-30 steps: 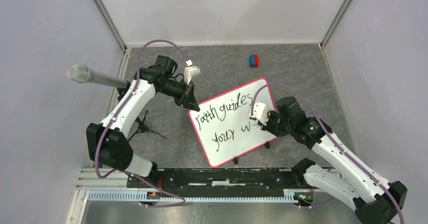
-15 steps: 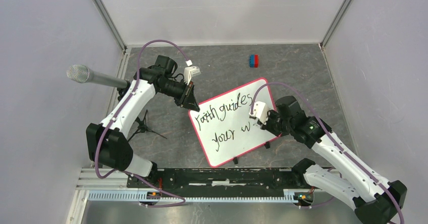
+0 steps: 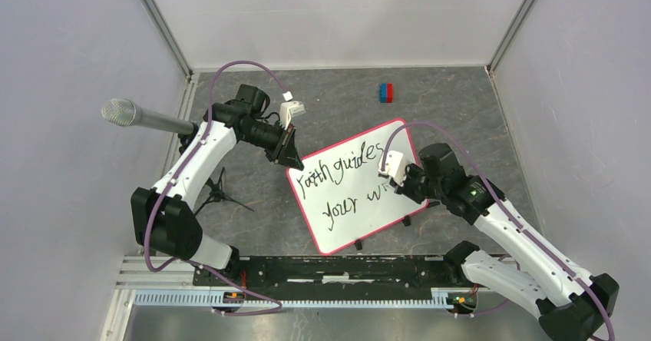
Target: Write a sentence on the whiteboard
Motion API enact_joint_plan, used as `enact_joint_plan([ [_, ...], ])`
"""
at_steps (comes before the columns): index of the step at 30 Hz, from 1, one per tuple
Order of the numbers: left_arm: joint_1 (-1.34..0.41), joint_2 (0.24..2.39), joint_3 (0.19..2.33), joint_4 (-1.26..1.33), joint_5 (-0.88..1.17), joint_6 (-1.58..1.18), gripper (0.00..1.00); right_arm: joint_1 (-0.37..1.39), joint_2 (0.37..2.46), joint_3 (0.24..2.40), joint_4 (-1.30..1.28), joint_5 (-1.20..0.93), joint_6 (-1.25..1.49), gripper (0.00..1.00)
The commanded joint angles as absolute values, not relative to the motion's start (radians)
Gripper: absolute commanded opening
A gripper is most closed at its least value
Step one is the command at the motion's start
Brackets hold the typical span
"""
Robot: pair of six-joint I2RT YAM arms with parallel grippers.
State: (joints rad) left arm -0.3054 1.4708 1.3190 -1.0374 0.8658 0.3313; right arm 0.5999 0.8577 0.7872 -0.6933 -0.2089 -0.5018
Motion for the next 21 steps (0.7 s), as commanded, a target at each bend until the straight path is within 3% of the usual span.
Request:
enact_joint_plan([
  [1,-0.325,1.457,1.306,-1.088,0.838,0.399,0.02,0.594,0.873,0.801,-0.696,-0.247,-0.524,0.0],
  [21,-0.327,1.466,1.322,-1.088,0.839,0.389,0.02,0.595,0.864,0.79,-0.759,-0.165,-0.567,0.0],
])
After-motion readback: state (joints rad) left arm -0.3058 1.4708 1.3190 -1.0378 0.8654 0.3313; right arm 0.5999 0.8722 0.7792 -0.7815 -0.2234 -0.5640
